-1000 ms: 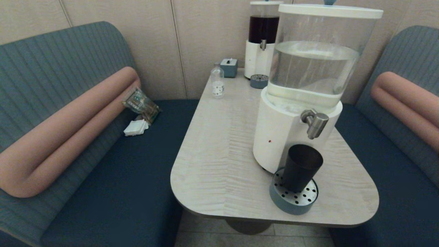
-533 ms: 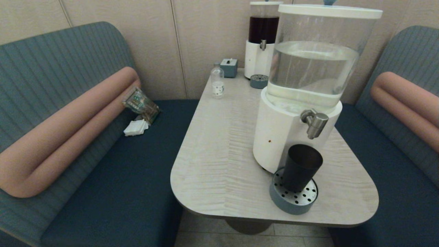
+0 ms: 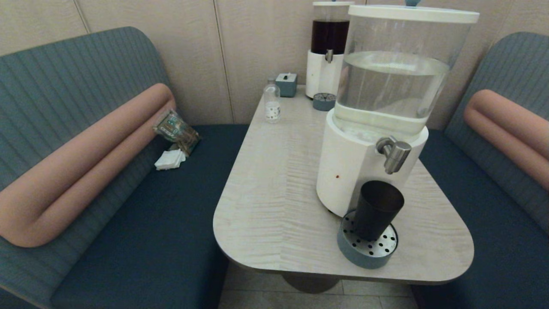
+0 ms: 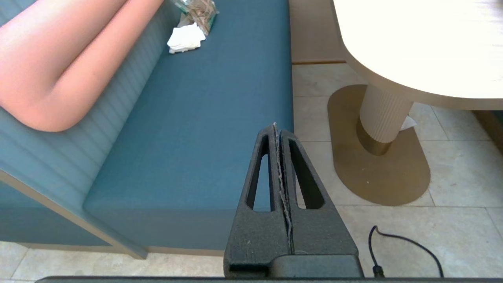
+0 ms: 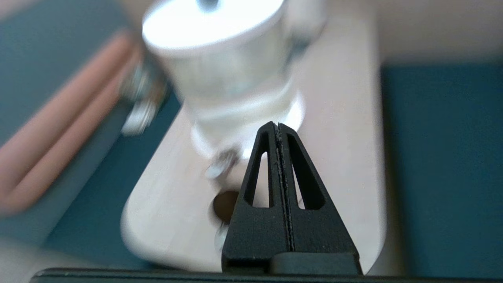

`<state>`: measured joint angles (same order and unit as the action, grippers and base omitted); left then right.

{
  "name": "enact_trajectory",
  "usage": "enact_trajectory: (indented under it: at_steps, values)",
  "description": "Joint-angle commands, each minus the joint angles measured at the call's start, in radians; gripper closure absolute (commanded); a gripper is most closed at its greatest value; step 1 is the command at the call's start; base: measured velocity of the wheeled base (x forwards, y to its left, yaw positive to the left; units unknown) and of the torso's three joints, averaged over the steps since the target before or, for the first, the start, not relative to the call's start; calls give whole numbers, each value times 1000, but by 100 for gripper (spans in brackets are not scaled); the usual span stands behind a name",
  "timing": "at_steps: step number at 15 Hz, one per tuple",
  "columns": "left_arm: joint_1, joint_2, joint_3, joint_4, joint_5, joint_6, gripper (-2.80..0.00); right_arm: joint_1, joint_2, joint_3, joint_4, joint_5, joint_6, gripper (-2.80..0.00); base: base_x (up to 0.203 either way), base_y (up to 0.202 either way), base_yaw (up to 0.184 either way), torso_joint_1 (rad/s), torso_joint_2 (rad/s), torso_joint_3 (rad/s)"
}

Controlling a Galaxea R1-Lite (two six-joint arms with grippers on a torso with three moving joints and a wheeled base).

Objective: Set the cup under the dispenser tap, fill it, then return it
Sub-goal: Turn on the faucet

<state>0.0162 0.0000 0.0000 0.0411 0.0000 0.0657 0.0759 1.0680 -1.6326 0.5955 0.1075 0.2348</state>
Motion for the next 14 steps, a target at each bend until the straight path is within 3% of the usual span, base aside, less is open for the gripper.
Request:
enact_trajectory:
  at_steps: [1, 3, 7, 14]
  values:
    - [1, 3, 0, 0, 0, 0, 0, 18, 233, -198, 261, 32, 11, 0, 0, 0, 0, 0, 0, 0]
    - [1, 3, 0, 0, 0, 0, 0, 24, 330, -280, 417, 104, 22, 0, 0, 0, 0, 0, 0, 0]
    - [-1, 3, 0, 0, 0, 0, 0, 6, 383, -146, 443, 223, 11, 0, 0, 0, 0, 0, 0, 0]
    - [1, 3, 0, 0, 0, 0, 0, 29, 423, -120, 373, 279, -198, 0, 0, 0, 0, 0, 0, 0]
